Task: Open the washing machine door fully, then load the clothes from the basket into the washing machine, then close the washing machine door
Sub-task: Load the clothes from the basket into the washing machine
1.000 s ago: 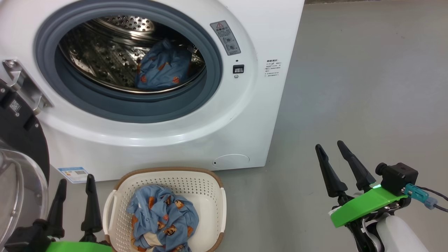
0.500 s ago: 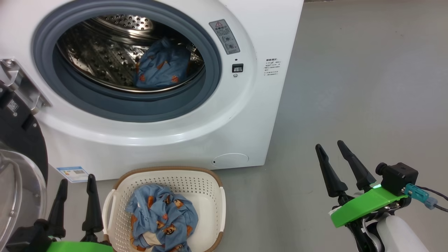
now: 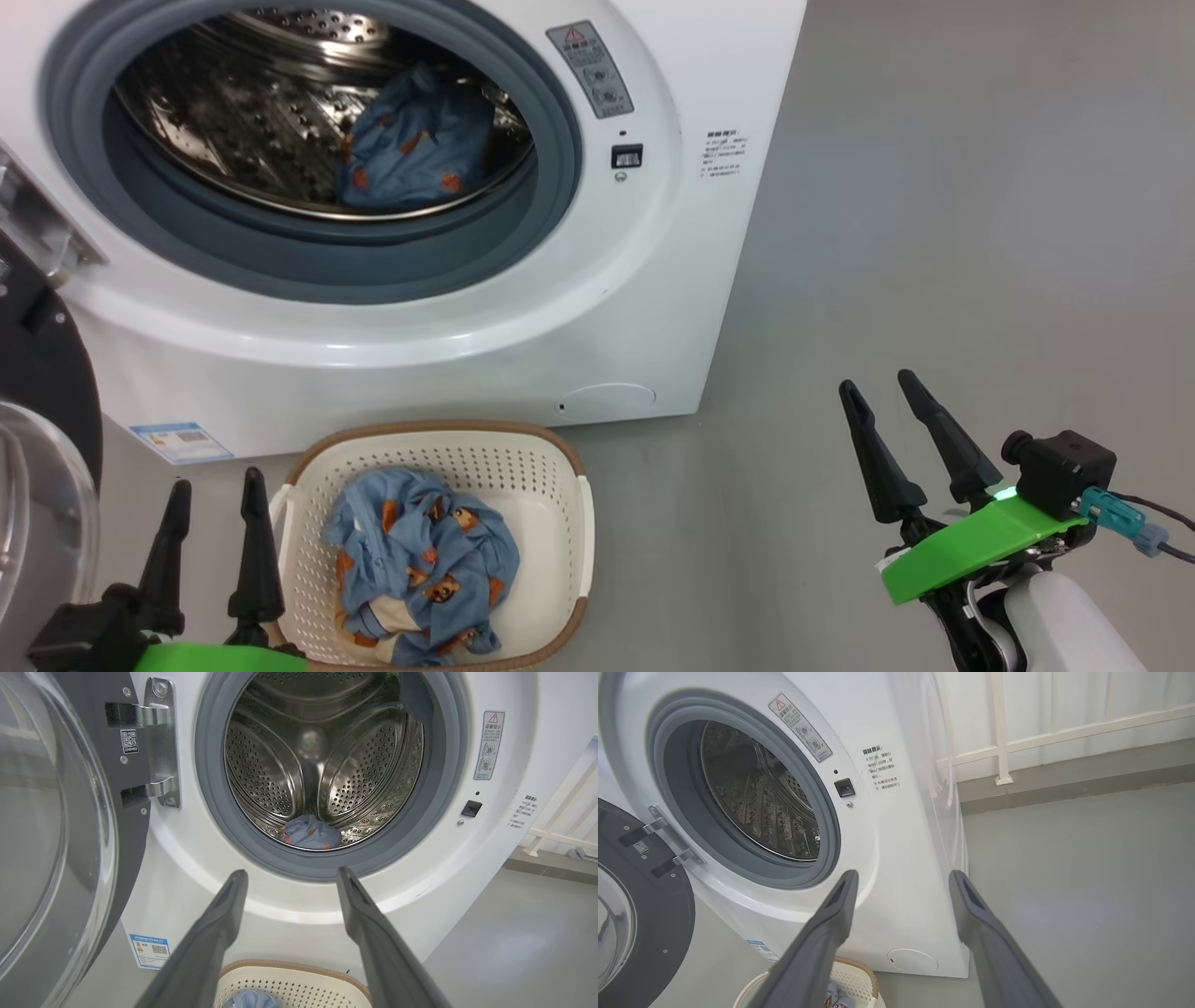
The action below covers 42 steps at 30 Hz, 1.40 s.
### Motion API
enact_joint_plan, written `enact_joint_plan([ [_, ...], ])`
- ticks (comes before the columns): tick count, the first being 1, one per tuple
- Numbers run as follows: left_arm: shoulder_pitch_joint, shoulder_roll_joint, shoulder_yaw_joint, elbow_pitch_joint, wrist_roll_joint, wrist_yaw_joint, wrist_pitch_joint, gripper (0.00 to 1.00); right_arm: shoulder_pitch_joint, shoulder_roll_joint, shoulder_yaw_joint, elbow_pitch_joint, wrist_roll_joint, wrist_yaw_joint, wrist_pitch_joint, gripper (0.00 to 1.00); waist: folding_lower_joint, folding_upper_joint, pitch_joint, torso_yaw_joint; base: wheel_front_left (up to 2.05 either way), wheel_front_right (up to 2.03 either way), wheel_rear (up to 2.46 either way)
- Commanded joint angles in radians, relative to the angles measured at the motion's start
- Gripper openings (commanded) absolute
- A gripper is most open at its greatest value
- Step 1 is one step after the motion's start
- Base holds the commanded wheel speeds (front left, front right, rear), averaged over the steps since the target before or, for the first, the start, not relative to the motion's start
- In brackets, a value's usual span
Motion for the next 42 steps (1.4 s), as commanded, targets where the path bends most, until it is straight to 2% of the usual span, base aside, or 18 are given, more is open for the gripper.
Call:
enact_joint_plan([
  [1, -0.033, 0.009, 0.029, -0.016, 0.015, 0.002, -0.004, 1.0, -0.016, -0.01, 0.019, -0.029, -0.012, 0.002, -0.012, 1.0, 0.0, -0.0001, 0.024, -0.006, 0.0, 0.0, 0.0],
  [14, -0.13, 0.025, 0.011, 0.059, 0.021, -0.005, -0.004, 1.0, -0.066, 0.002, 0.0, -0.054, -0.012, 0.002, -0.012, 1.0, 0.0, -0.0001, 0.166, -0.035, 0.0, 0.0, 0.0],
  [21, -0.196, 0.034, -0.008, 0.145, 0.012, -0.007, -0.004, 1.0, -0.097, 0.011, -0.008, -0.072, -0.015, 0.002, -0.012, 1.0, 0.0, -0.0001, 0.249, -0.045, 0.0, 0.0, 0.0],
  [42, -0.53, 0.131, -0.069, 0.655, -0.055, -0.013, -0.004, 1.0, -0.201, 0.037, -0.017, -0.127, -0.02, 0.002, -0.012, 1.0, 0.0, -0.0001, 0.513, -0.105, 0.0, 0.0, 0.0],
])
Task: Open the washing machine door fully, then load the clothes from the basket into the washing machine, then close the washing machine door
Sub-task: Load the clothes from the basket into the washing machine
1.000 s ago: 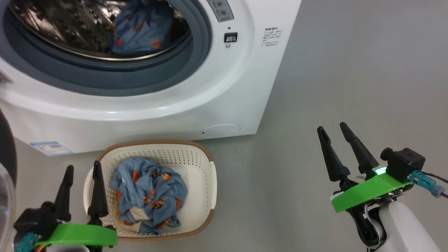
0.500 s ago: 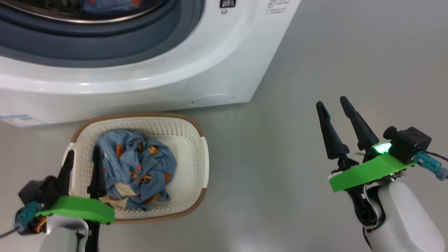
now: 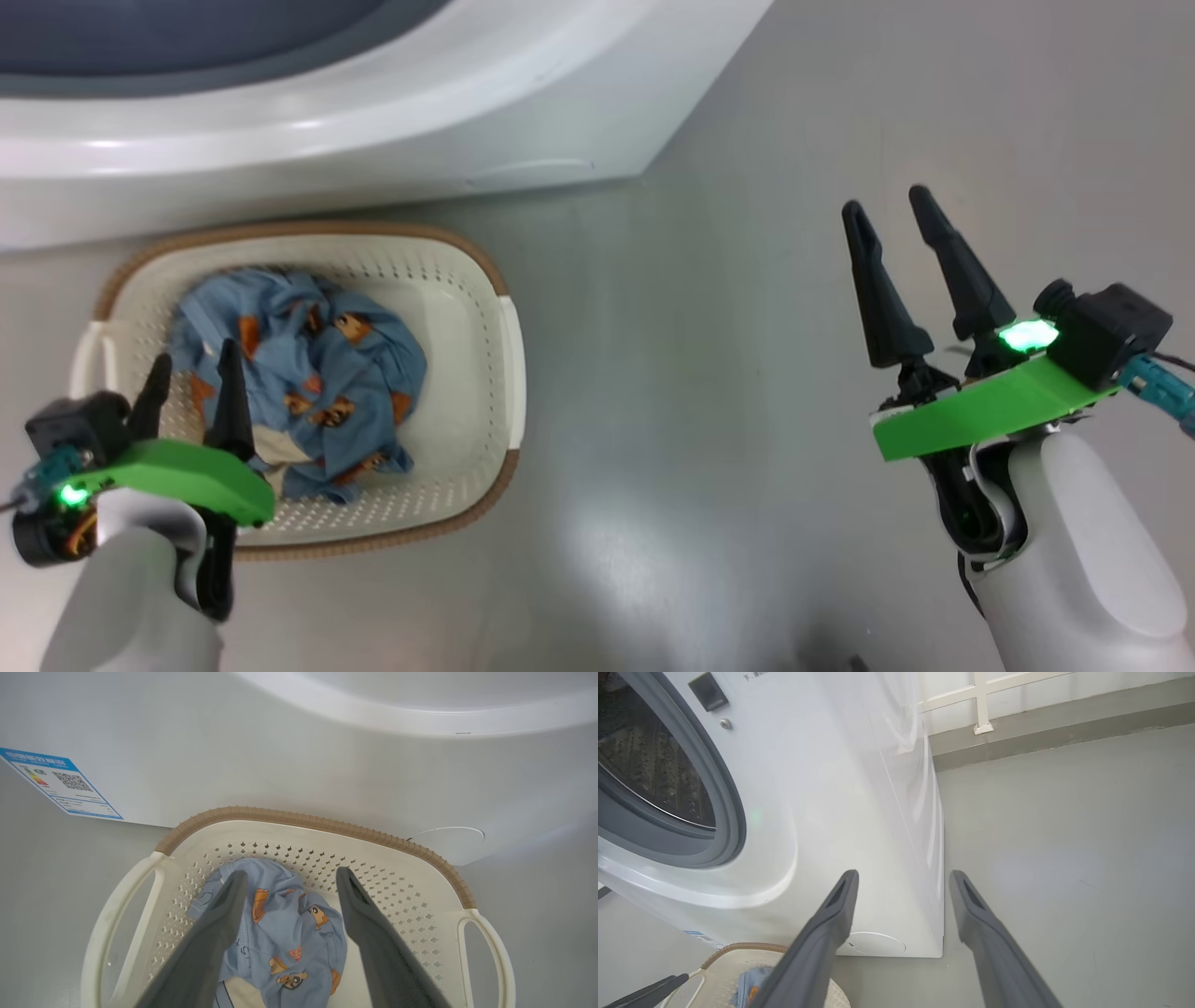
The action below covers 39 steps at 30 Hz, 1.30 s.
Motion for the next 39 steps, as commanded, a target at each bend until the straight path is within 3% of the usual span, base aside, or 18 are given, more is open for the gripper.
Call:
enact_joint_plan([
  [1, -0.022, 0.04, 0.011, 0.015, -0.017, -0.003, -0.005, 1.0, 0.003, 0.003, 0.011, -0.031, -0.003, 0.002, -0.012, 1.0, 0.0, 0.0, 0.059, -0.023, 0.0, 0.0, 0.0],
  [18, -0.249, 0.092, -0.11, 0.325, -0.081, -0.003, 0.009, 1.0, -0.053, 0.02, 0.026, -0.052, -0.007, 0.002, -0.012, 1.0, 0.0, 0.0, 0.21, -0.071, 0.0, 0.0, 0.0],
  [39, -0.414, 0.162, -0.163, 0.47, -0.099, 0.015, 0.097, 1.0, -0.072, 0.036, 0.036, -0.077, -0.01, 0.002, -0.012, 1.0, 0.0, 0.0, 0.318, -0.134, 0.0, 0.0, 0.0],
])
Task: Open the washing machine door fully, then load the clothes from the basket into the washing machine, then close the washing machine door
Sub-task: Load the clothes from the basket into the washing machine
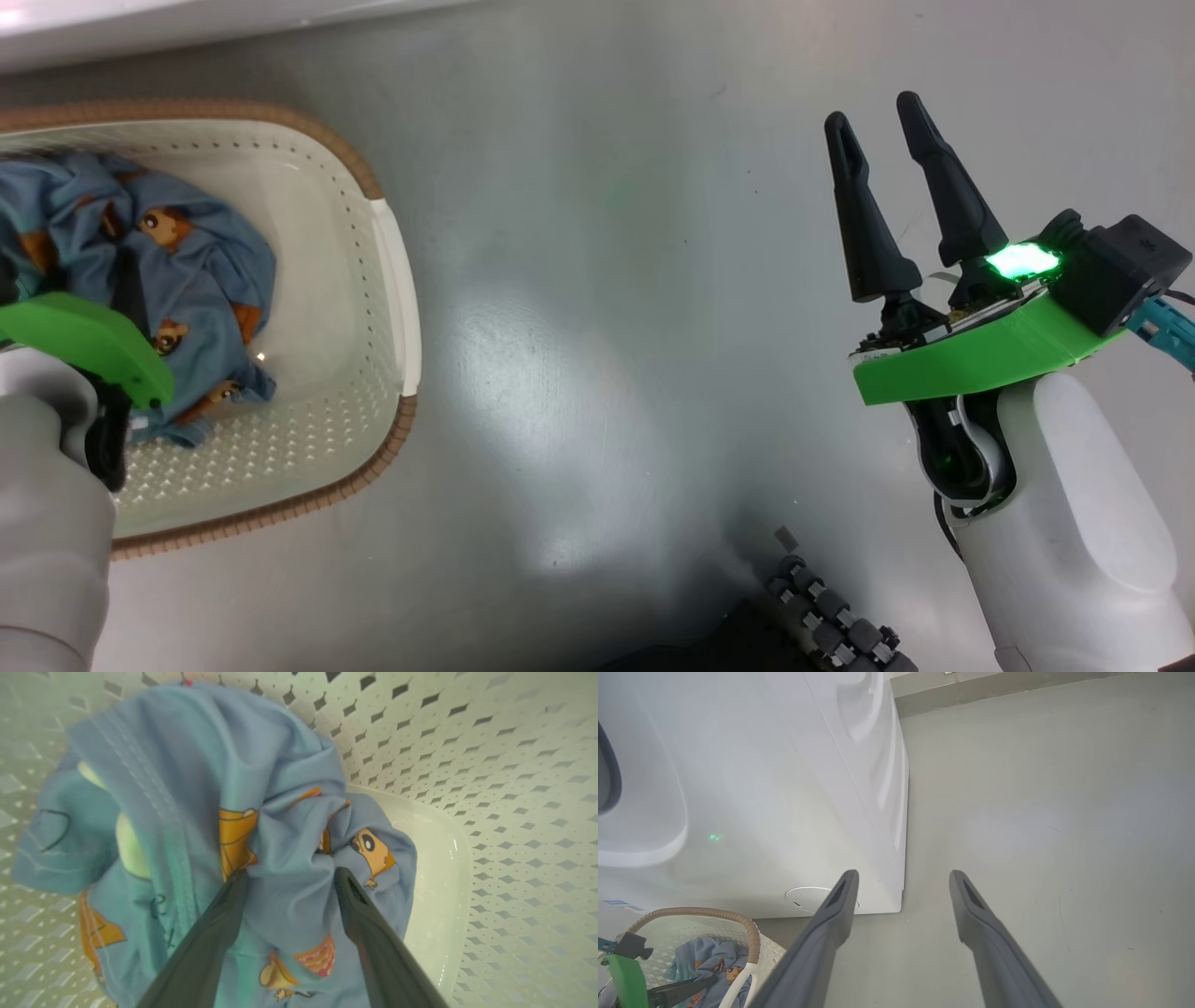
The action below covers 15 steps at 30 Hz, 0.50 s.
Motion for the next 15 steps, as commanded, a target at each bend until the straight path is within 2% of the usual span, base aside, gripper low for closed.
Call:
enact_joint_plan([
  [1, 0.012, 0.039, 0.012, 0.003, -0.008, 0.007, 0.016, 0.48, 0.032, 0.001, 0.019, -0.025, -0.008, 0.002, -0.012, 1.0, 0.0, 0.0, 0.008, -0.004, 0.0, 0.0, 0.0],
  [2, 0.009, 0.039, 0.01, 0.005, -0.009, 0.009, 0.035, 0.39, 0.032, 0.001, 0.018, -0.026, -0.009, 0.002, -0.012, 1.0, 0.0, 0.0, 0.01, -0.004, 0.0, 0.0, 0.0],
  [3, 0.005, 0.039, 0.009, 0.007, -0.01, 0.011, 0.053, 0.36, 0.033, 0.002, 0.017, -0.026, -0.01, 0.002, -0.012, 1.0, 0.0, 0.0, 0.012, -0.004, 0.0, 0.0, 0.0],
  [7, -0.006, 0.041, -0.002, 0.012, -0.009, 0.016, 0.101, 0.36, 0.034, 0.004, 0.017, -0.027, -0.014, 0.002, -0.012, 1.0, 0.0, 0.0, 0.016, -0.004, 0.0, 0.0, 0.0],
  [8, -0.009, 0.04, -0.004, 0.012, -0.009, 0.016, 0.103, 0.25, 0.034, 0.005, 0.018, -0.026, -0.015, 0.002, -0.012, 1.0, 0.0, 0.0, 0.016, -0.004, 0.0, 0.0, 0.0],
  [9, -0.011, 0.04, -0.007, 0.013, -0.008, 0.015, 0.105, 0.0, 0.034, 0.005, 0.019, -0.026, -0.015, 0.002, -0.012, 1.0, 0.0, 0.0, 0.015, -0.003, 0.0, 0.0, 0.0],
  [15, -0.014, 0.034, -0.022, 0.014, -0.01, 0.005, 0.089, 0.0, 0.03, 0.007, 0.02, -0.019, -0.015, 0.002, -0.012, 1.0, 0.0, 0.0, 0.003, 0.007, 0.0, 0.0, 0.0],
])
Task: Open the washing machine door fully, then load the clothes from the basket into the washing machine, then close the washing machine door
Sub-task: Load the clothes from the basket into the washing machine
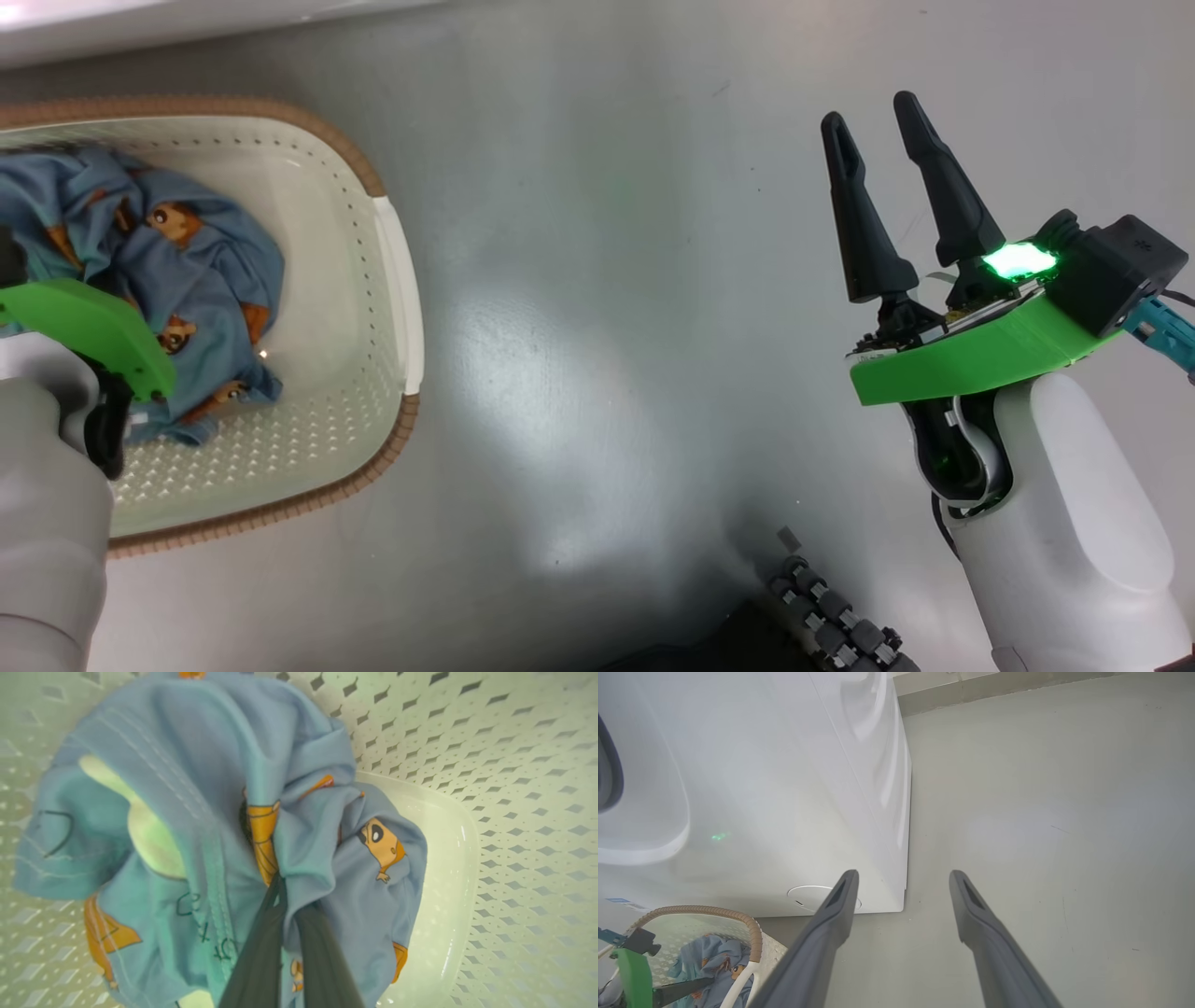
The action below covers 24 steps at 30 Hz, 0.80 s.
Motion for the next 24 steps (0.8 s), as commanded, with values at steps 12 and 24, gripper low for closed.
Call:
enact_joint_plan([
  [12, 0.081, 0.016, -0.04, -0.009, -0.011, -0.02, -0.1, 0.0, 0.023, 0.009, 0.037, 0.003, 0.003, 0.002, -0.012, 1.0, 0.0, 0.0, -0.09, 0.033, 0.0, 0.0, 0.0],
  [24, 0.215, 0.008, -0.107, -0.111, -0.112, -0.02, -0.164, 0.0, 0.042, 0.002, 0.043, 0.03, 0.015, 0.002, -0.012, 1.0, 0.0, 0.0, -0.213, 0.052, 0.0, 0.0, 0.0],
])
